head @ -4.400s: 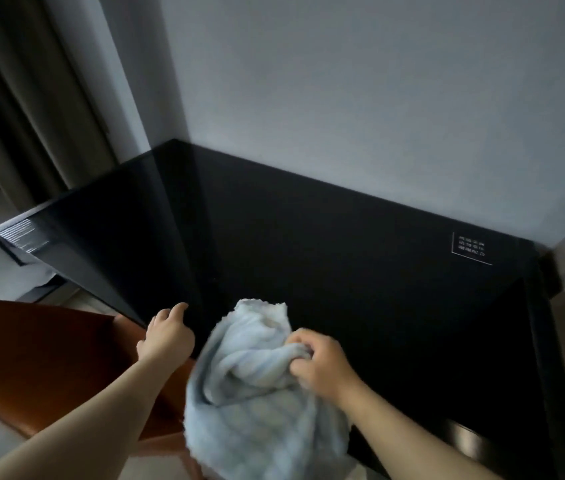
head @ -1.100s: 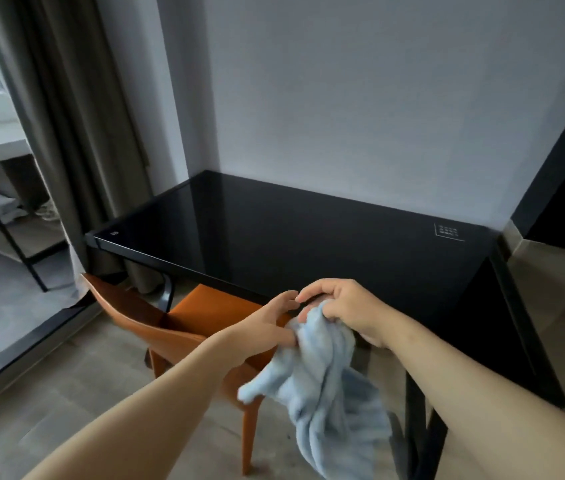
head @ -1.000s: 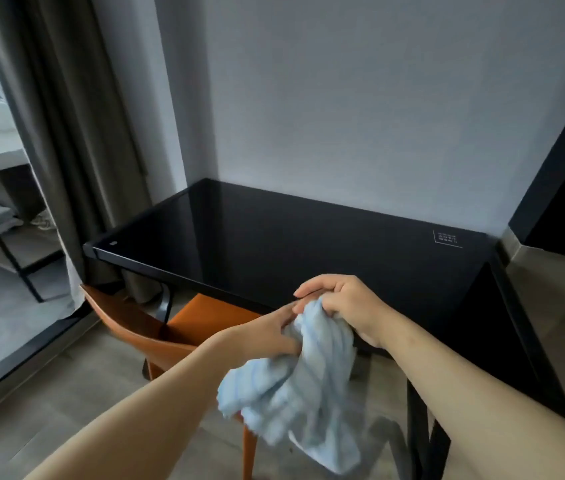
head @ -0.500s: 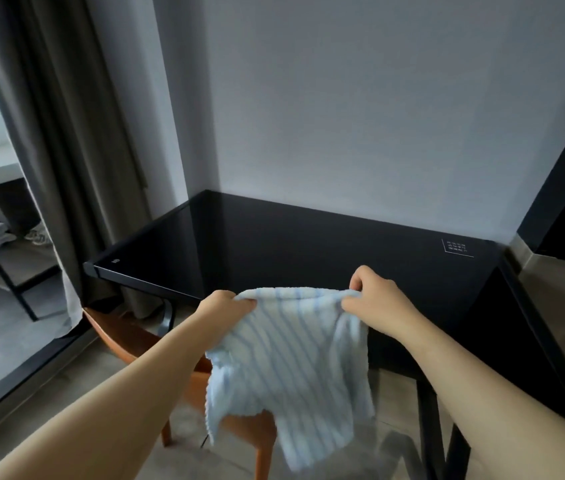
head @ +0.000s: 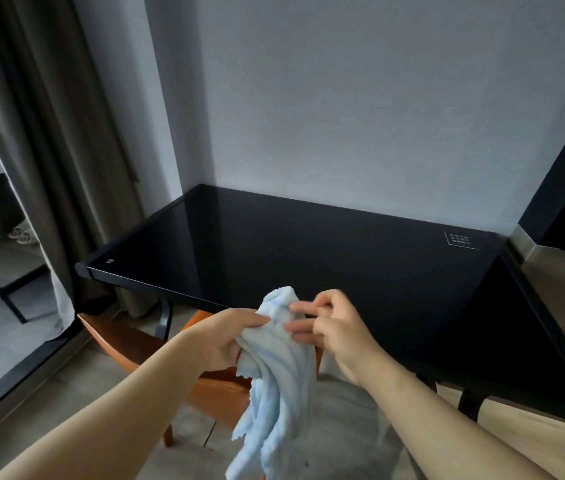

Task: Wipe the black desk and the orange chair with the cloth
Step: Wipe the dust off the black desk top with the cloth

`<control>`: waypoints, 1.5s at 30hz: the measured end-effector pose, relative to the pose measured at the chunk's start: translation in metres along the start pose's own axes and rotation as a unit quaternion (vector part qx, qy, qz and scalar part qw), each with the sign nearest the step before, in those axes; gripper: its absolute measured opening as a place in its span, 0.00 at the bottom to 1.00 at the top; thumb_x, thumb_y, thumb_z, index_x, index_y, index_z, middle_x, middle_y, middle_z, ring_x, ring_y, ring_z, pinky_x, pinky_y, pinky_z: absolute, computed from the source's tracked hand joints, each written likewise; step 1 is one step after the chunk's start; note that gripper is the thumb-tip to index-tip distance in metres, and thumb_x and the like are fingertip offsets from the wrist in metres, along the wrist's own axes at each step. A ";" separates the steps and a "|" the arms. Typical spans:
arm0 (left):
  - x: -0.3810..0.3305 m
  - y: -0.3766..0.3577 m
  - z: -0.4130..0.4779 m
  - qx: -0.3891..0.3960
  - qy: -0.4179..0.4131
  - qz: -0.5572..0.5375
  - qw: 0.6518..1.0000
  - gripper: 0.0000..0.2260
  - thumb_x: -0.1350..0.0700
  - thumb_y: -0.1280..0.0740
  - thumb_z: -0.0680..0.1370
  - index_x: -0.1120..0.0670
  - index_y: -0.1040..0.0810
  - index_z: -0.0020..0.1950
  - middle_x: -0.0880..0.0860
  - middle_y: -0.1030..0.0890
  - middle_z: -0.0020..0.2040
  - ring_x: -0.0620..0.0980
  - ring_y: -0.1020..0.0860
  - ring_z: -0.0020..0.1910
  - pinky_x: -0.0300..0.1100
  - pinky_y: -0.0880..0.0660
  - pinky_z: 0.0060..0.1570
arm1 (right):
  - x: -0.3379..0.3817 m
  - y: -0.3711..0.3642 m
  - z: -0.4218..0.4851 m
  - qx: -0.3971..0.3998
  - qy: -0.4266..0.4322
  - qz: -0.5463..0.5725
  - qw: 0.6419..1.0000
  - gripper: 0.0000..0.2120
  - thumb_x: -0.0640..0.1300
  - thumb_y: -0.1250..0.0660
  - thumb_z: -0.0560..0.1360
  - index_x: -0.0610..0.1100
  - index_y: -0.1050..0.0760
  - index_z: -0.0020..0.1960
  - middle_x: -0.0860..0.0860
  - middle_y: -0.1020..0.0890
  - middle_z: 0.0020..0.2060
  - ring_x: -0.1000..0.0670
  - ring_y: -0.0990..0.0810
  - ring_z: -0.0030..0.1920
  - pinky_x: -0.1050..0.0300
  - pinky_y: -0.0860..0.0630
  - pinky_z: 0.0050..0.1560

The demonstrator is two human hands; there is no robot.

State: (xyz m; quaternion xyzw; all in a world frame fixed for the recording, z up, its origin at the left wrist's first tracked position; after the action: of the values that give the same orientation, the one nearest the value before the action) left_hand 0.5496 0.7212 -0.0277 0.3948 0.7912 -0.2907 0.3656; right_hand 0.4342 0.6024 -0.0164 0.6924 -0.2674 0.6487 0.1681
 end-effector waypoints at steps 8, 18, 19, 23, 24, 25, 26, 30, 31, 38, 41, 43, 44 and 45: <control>-0.032 0.021 -0.007 0.050 -0.039 -0.028 0.998 0.14 0.52 0.27 0.65 0.58 0.17 0.47 0.58 0.18 0.44 0.56 0.19 0.42 0.47 0.22 0.42 | -0.040 0.000 -0.010 0.143 -0.138 0.091 0.976 0.19 0.57 0.36 0.75 0.49 0.26 0.62 0.52 0.17 0.54 0.52 0.19 0.55 0.54 0.25 0.56; 0.011 0.017 0.018 0.023 -0.014 -0.105 0.994 0.40 0.34 0.35 0.68 0.50 0.41 0.75 0.58 0.19 0.56 0.59 0.19 0.52 0.53 0.23 0.48 | -0.021 0.002 -0.001 -0.016 -0.104 0.114 0.988 0.20 0.45 0.29 0.70 0.53 0.29 0.60 0.46 0.17 0.49 0.47 0.15 0.45 0.54 0.20 0.38; 0.014 0.011 0.017 0.044 -0.029 -0.062 0.997 0.39 0.38 0.30 0.66 0.47 0.40 0.74 0.53 0.21 0.60 0.55 0.19 0.54 0.50 0.22 0.50 | -0.019 0.000 0.001 -0.013 -0.104 0.116 0.988 0.19 0.45 0.29 0.71 0.55 0.29 0.60 0.47 0.16 0.49 0.47 0.15 0.45 0.54 0.20 0.38; 0.016 -0.001 0.012 0.042 -0.122 0.275 0.953 0.48 0.57 0.22 0.64 0.36 0.49 0.73 0.44 0.27 0.63 0.45 0.23 0.58 0.38 0.26 0.54 | -0.024 -0.003 0.003 0.009 -0.154 0.064 0.986 0.17 0.43 0.30 0.72 0.53 0.27 0.59 0.46 0.15 0.47 0.45 0.16 0.47 0.51 0.20 0.40; 0.016 -0.001 0.011 0.019 -0.136 0.365 0.921 0.47 0.56 0.22 0.64 0.37 0.47 0.73 0.43 0.28 0.63 0.44 0.26 0.59 0.38 0.27 0.55 | -0.026 -0.002 0.002 0.014 -0.172 0.046 0.984 0.17 0.43 0.29 0.71 0.51 0.26 0.59 0.46 0.16 0.47 0.44 0.16 0.48 0.51 0.20 0.41; 0.015 0.001 0.013 -0.008 -0.149 0.436 0.887 0.42 0.53 0.22 0.64 0.40 0.41 0.72 0.44 0.27 0.62 0.44 0.26 0.58 0.39 0.27 0.55 | -0.029 -0.001 0.001 0.016 -0.188 0.034 0.981 0.17 0.43 0.29 0.71 0.49 0.25 0.58 0.45 0.15 0.47 0.44 0.16 0.48 0.51 0.20 0.42; 0.014 0.003 0.013 -0.035 -0.155 0.490 0.857 0.34 0.50 0.23 0.65 0.43 0.33 0.68 0.45 0.24 0.58 0.45 0.25 0.56 0.41 0.26 0.55 | -0.031 -0.001 0.000 0.013 -0.200 0.022 0.979 0.17 0.43 0.29 0.71 0.47 0.25 0.59 0.45 0.15 0.46 0.44 0.17 0.48 0.51 0.21 0.43; 0.009 0.019 0.008 -0.103 -0.157 0.551 0.813 0.14 0.44 0.25 0.65 0.47 0.22 0.46 0.44 0.22 0.39 0.43 0.24 0.40 0.35 0.28 0.38 | -0.037 0.007 -0.002 -0.082 -0.152 -0.158 0.972 0.26 0.50 0.30 0.72 0.50 0.33 0.68 0.50 0.26 0.59 0.50 0.26 0.58 0.54 0.28 0.54; 0.009 0.023 0.006 -0.099 -0.162 0.552 0.812 0.13 0.45 0.25 0.64 0.48 0.22 0.44 0.44 0.22 0.38 0.42 0.25 0.39 0.34 0.29 0.36 | -0.031 0.007 -0.002 -0.093 -0.100 -0.210 0.968 0.27 0.53 0.31 0.73 0.54 0.35 0.69 0.52 0.30 0.63 0.51 0.30 0.62 0.56 0.31 0.58; 0.013 0.032 0.009 -0.019 -0.153 0.555 0.817 0.11 0.57 0.29 0.72 0.47 0.28 0.34 0.49 0.23 0.31 0.40 0.21 0.40 0.25 0.31 0.32 | -0.029 -0.051 -0.008 0.193 0.020 -0.450 0.872 0.37 0.58 0.24 0.58 0.67 0.36 0.63 0.61 0.28 0.62 0.58 0.29 0.63 0.56 0.29 0.62; 0.013 0.037 0.010 -0.055 -0.219 0.496 0.839 0.12 0.53 0.25 0.67 0.39 0.26 0.40 0.42 0.22 0.36 0.36 0.22 0.43 0.24 0.30 0.36 | -0.036 -0.040 -0.005 0.107 -0.008 -0.446 0.888 0.27 0.57 0.25 0.56 0.62 0.32 0.52 0.61 0.23 0.46 0.61 0.24 0.47 0.67 0.27 0.40; 0.009 0.045 0.011 -0.099 -0.260 0.412 0.868 0.16 0.50 0.23 0.66 0.37 0.26 0.47 0.38 0.22 0.43 0.37 0.23 0.45 0.29 0.27 0.44 | -0.041 -0.023 -0.003 0.011 -0.022 -0.388 0.921 0.22 0.51 0.24 0.61 0.56 0.33 0.48 0.59 0.24 0.42 0.62 0.25 0.41 0.71 0.32 0.32; 0.008 0.052 0.014 -0.122 -0.260 0.380 0.879 0.16 0.50 0.24 0.68 0.39 0.26 0.49 0.39 0.22 0.45 0.39 0.23 0.46 0.33 0.26 0.46 | -0.042 -0.011 -0.001 -0.054 -0.037 -0.353 0.933 0.20 0.49 0.25 0.63 0.54 0.33 0.48 0.57 0.24 0.41 0.61 0.26 0.40 0.69 0.32 0.32; 0.006 0.058 0.019 -0.148 -0.247 0.358 0.888 0.15 0.49 0.25 0.69 0.41 0.27 0.51 0.40 0.22 0.45 0.39 0.23 0.46 0.33 0.27 0.44 | -0.041 0.002 0.001 -0.125 -0.057 -0.317 0.938 0.19 0.48 0.26 0.65 0.51 0.33 0.49 0.55 0.24 0.42 0.58 0.26 0.39 0.65 0.31 0.32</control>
State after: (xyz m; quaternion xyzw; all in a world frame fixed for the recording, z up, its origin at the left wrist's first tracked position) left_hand 0.6019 0.7395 -0.0535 0.5078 0.5142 -0.1080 0.6827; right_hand 0.4335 0.6068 -0.0576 0.7507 -0.1225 0.4822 0.4347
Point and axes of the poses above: each hand's wrist, its own z-axis towards the middle knuckle, its own y-axis out of the back of the hand, x = y × z, the point moved 5 cm from there along z, towards the middle knuckle
